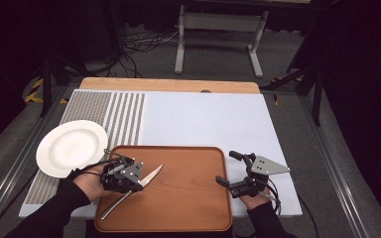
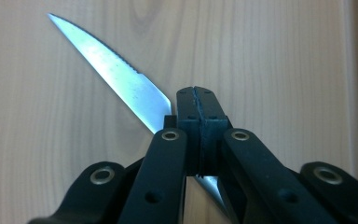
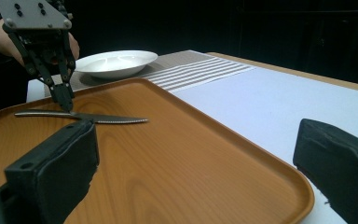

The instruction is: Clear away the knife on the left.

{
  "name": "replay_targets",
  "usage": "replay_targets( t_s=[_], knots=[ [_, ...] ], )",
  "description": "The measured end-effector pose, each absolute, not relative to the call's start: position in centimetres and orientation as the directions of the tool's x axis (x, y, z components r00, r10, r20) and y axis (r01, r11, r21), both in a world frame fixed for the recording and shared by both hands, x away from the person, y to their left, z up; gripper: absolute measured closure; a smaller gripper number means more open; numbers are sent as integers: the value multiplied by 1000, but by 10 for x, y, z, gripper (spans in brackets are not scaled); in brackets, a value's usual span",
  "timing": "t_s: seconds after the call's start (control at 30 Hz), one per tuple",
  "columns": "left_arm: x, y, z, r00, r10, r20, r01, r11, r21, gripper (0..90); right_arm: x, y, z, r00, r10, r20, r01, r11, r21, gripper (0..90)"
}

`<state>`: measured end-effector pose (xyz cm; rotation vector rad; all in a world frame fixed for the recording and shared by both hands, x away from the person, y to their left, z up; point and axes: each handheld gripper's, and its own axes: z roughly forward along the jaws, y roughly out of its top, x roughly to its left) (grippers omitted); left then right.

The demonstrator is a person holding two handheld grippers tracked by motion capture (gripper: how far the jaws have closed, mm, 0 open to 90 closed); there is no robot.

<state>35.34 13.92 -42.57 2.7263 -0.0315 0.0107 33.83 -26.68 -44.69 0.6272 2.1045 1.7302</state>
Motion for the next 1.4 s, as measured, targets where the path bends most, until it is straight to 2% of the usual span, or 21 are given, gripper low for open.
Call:
replay_targets(
  t_s=[0.17, 0.3, 0.63, 1.4],
  knots=[
    [356, 134, -435, 999, -26, -20, -17, -940, 342, 900, 338, -267, -447, -844, 536, 14, 119, 162, 980, 9],
    [356, 134, -435, 1000, -22, -22, -14, -945, 327, 900, 338, -267, -447, -844, 537, 14, 118, 161, 980, 10],
    [356, 135, -435, 999, -19, -26, -10, -945, 326, 900, 338, -267, -447, -844, 536, 14, 119, 162, 980, 10],
    [362, 157, -435, 998, 58, -23, 62, -944, 323, 900, 339, -267, -447, -842, 539, 16, 123, 162, 979, 9]
  ],
)
